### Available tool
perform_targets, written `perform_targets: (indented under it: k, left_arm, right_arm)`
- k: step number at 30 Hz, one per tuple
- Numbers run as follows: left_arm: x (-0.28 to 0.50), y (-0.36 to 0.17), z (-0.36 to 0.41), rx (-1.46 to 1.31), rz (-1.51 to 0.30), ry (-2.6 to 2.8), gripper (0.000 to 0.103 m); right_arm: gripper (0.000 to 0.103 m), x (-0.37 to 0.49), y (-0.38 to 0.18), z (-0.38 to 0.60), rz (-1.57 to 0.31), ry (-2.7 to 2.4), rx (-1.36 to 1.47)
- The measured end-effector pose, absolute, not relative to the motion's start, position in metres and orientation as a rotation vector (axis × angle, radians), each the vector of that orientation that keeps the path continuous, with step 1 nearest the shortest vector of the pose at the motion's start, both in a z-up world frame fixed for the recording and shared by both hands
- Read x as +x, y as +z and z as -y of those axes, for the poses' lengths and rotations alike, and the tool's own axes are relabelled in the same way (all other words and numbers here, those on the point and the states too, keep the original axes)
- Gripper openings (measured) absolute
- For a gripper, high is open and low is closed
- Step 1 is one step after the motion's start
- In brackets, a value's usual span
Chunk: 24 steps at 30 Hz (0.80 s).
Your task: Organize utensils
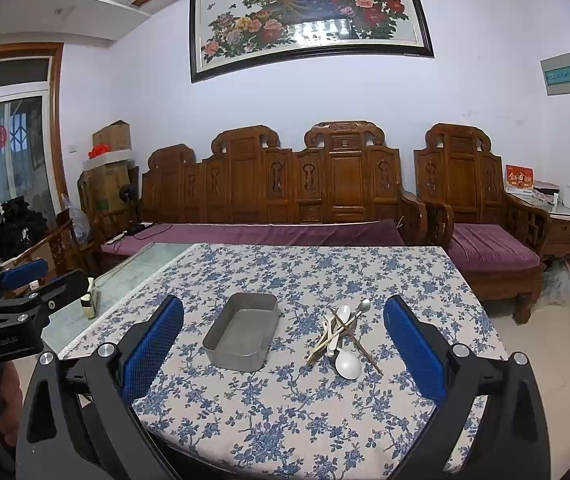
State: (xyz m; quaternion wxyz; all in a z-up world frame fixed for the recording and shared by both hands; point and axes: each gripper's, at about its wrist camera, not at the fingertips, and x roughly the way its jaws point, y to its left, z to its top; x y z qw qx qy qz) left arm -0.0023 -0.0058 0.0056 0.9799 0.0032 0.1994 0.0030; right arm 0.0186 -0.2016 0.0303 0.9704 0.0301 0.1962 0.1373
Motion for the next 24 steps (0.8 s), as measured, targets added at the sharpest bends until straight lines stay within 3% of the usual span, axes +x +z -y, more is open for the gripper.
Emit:
perform_targets:
  k: [24]
  left_arm:
    - [-0.0065, 0.0111, 0.0093, 0.009, -0.388, -0.005, 0.097]
  right_arm:
    - [0.101, 0.0154, 0.0340, 0.1991, -0.390, 0.279, 0.061]
